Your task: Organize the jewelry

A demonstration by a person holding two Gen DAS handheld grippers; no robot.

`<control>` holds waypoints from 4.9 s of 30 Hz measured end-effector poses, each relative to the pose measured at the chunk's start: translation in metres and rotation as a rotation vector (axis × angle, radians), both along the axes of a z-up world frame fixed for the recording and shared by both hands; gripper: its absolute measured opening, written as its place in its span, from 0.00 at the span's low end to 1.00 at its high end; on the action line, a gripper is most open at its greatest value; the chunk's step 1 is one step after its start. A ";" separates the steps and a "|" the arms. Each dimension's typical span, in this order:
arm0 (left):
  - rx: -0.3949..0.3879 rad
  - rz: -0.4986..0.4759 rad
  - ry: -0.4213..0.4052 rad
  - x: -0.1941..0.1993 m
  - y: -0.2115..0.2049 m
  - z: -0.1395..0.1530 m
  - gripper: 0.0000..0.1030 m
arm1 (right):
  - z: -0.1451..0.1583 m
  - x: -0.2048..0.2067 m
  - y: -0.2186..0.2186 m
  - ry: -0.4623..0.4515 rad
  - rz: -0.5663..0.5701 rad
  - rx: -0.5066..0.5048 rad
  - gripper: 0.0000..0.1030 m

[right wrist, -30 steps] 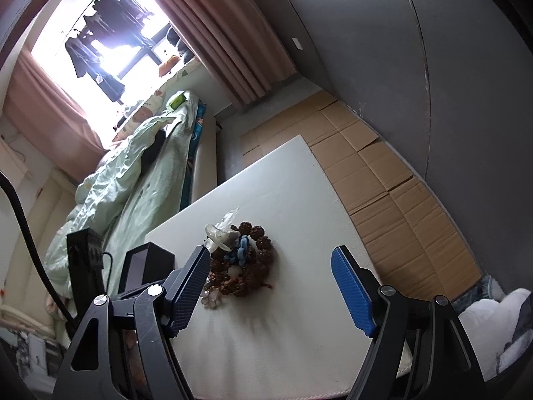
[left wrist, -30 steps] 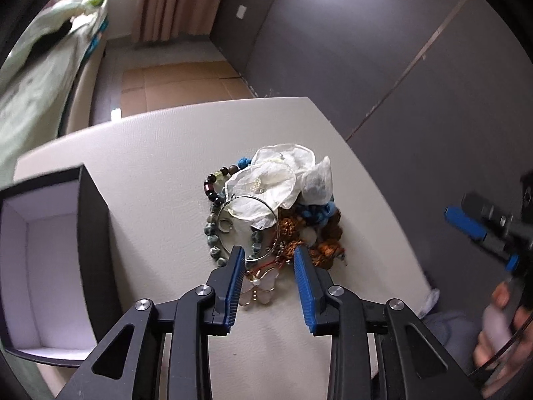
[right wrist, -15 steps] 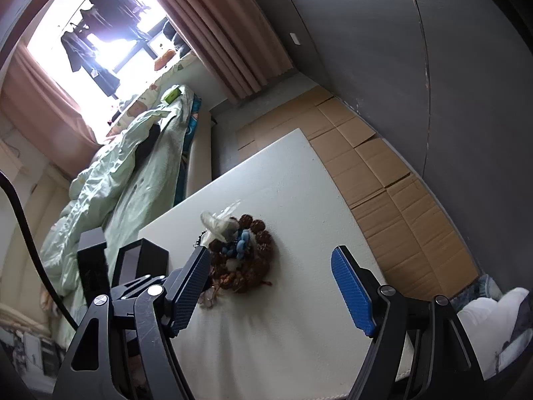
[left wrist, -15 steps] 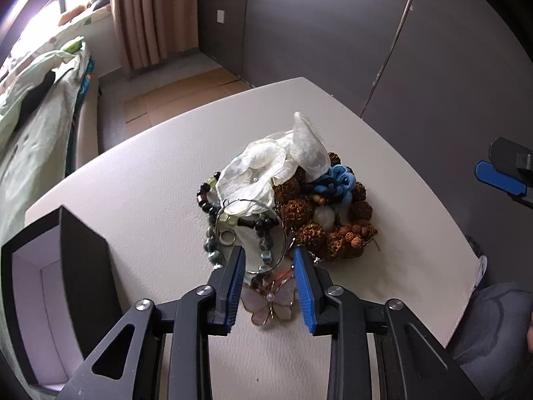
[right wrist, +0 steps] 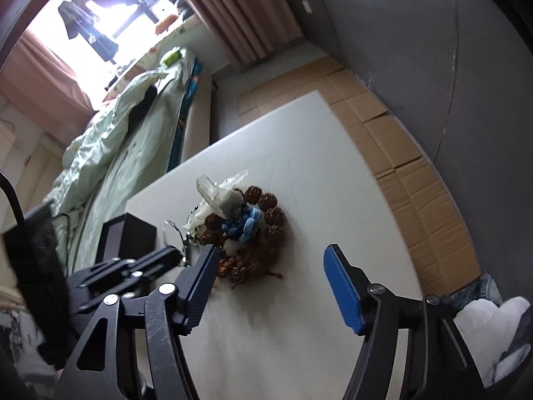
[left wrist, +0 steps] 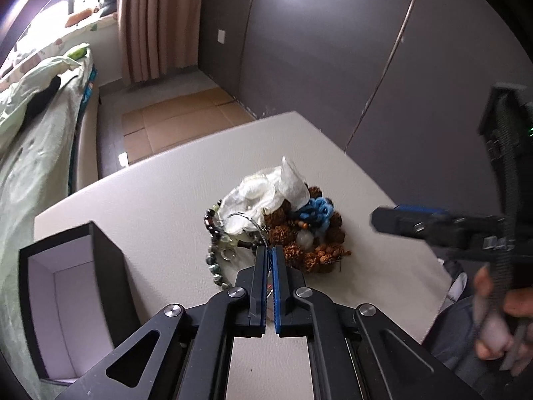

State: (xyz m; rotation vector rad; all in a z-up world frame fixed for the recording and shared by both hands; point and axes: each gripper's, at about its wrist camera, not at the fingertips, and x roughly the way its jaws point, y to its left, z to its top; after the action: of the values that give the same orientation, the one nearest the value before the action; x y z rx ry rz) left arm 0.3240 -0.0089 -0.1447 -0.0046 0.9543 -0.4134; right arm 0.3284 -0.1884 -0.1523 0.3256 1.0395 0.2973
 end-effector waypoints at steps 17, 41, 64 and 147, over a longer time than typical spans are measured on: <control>-0.108 0.105 -0.058 -0.011 0.049 0.039 0.01 | 0.002 0.041 0.041 -0.011 0.089 -0.010 0.56; -0.195 0.278 -0.123 -0.020 0.132 0.071 0.01 | 0.057 0.036 0.066 -0.206 0.180 0.019 0.02; -0.190 0.366 -0.106 -0.037 0.185 0.066 0.01 | 0.063 -0.001 0.197 -0.217 0.434 0.241 0.02; -0.143 0.094 0.081 0.018 0.018 -0.007 0.55 | 0.013 -0.024 -0.042 -0.058 -0.102 0.082 0.75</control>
State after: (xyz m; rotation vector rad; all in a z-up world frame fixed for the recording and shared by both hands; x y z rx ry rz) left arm 0.3416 0.0091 -0.1513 -0.1972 0.9984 -0.3958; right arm 0.3049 -0.2305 -0.1392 0.4401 0.9518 0.2565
